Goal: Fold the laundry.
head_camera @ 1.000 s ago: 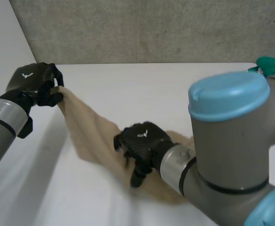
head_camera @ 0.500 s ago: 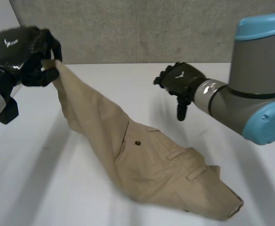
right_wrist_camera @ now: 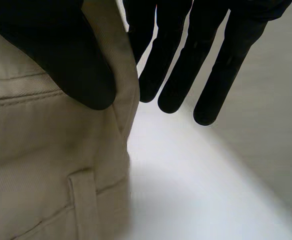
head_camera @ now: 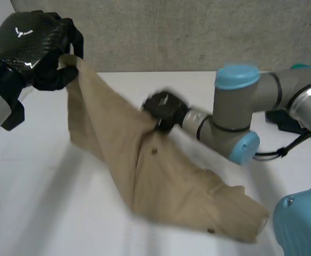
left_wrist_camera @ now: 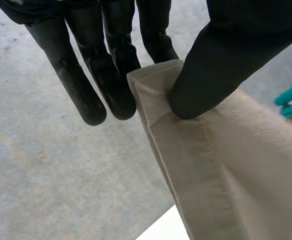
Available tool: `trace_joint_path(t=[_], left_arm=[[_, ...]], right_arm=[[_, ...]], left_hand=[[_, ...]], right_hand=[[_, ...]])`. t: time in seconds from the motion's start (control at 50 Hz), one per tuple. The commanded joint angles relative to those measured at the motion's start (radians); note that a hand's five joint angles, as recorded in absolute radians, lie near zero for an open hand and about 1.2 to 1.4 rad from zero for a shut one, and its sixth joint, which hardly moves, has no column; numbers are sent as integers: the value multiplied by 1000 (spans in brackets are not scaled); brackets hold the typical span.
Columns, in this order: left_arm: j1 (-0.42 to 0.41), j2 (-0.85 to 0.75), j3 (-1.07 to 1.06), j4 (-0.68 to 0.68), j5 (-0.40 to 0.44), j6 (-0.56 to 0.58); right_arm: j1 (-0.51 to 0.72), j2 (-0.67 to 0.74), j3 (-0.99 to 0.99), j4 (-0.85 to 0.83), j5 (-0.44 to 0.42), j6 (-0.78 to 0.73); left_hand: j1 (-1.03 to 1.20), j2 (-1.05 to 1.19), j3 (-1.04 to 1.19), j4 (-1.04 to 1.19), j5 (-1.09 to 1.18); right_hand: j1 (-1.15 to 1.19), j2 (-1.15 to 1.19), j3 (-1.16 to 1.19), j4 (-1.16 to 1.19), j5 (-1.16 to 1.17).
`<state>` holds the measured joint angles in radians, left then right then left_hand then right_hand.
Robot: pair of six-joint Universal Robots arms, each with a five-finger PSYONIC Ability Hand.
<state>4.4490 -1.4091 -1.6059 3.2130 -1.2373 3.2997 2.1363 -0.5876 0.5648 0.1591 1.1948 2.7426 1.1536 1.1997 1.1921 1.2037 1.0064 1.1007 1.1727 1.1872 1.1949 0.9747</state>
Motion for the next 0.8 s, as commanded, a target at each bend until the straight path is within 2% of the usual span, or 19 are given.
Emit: trace_joint_path(t=[0.02, 0.1, 0.2, 0.32, 0.44, 0.54, 0.68, 0.8], left_arm=[[58, -102, 116, 184, -53, 21], [62, -148, 197, 324, -143, 9], [59, -194, 264, 410, -182, -2], [52, -235, 210, 347, -185, -3], [53, -286, 25, 344, -162, 3], [52, -363, -135, 369, -133, 24], [33, -484, -273, 415, -88, 129], [44, -495, -290, 342, -79, 211]], right_arm=[[-59, -228, 41, -515, 324, 127], [-78, -377, 183, -734, 333, 124], [-95, -483, 300, -788, 356, 112], [-101, -511, 432, -669, 301, 107], [-99, -446, 578, -593, 224, 81], [-88, -374, 688, -537, 229, 19], [-85, -282, 761, -363, 267, -89], [-98, -285, 761, -216, 273, -106]], left_hand=[[243, 197, 204, 193, 215], [243, 197, 204, 193, 215], [243, 197, 204, 193, 215], [243, 197, 204, 193, 215], [243, 197, 204, 193, 215], [243, 197, 204, 193, 215], [243, 197, 204, 193, 215], [243, 197, 204, 193, 215]], right_hand=[[296, 224, 209, 201, 247], [296, 224, 209, 201, 247], [296, 224, 209, 201, 247], [296, 224, 209, 201, 247], [296, 224, 209, 201, 247], [296, 224, 209, 201, 247], [296, 224, 209, 201, 247], [296, 224, 209, 201, 247]])
